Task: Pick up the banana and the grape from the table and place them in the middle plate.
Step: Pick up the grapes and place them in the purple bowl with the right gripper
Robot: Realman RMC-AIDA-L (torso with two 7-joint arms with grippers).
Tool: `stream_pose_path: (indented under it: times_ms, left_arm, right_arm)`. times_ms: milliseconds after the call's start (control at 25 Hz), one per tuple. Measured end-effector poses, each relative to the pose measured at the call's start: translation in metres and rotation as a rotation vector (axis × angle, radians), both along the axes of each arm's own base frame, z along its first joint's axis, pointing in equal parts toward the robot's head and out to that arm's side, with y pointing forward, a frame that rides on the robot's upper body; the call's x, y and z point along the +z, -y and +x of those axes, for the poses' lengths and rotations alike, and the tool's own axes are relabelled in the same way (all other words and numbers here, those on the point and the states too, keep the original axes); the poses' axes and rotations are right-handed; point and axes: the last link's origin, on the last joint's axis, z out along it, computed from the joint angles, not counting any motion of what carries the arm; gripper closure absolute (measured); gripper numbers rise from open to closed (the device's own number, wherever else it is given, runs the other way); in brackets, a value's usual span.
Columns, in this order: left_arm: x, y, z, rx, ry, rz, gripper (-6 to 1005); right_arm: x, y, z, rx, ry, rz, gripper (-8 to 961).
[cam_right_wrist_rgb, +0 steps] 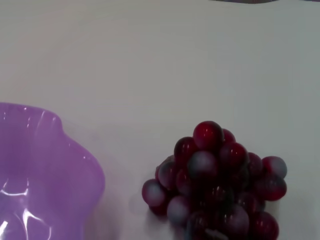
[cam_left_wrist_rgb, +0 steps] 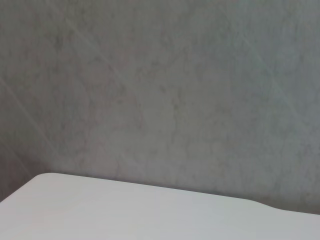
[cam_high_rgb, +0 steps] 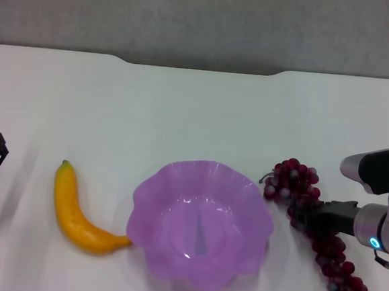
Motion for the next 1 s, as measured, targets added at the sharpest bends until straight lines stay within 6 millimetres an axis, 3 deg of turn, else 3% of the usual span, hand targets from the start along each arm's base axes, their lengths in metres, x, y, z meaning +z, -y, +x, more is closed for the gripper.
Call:
stream_pose_path:
  times_ms: [1000]
  left_arm:
    - [0.001,-0.002,0.001,-0.005,-0.002,0.001,287]
  right_arm:
    - [-0.013,0.007,-0.008,0.166,0.065,0.103,516]
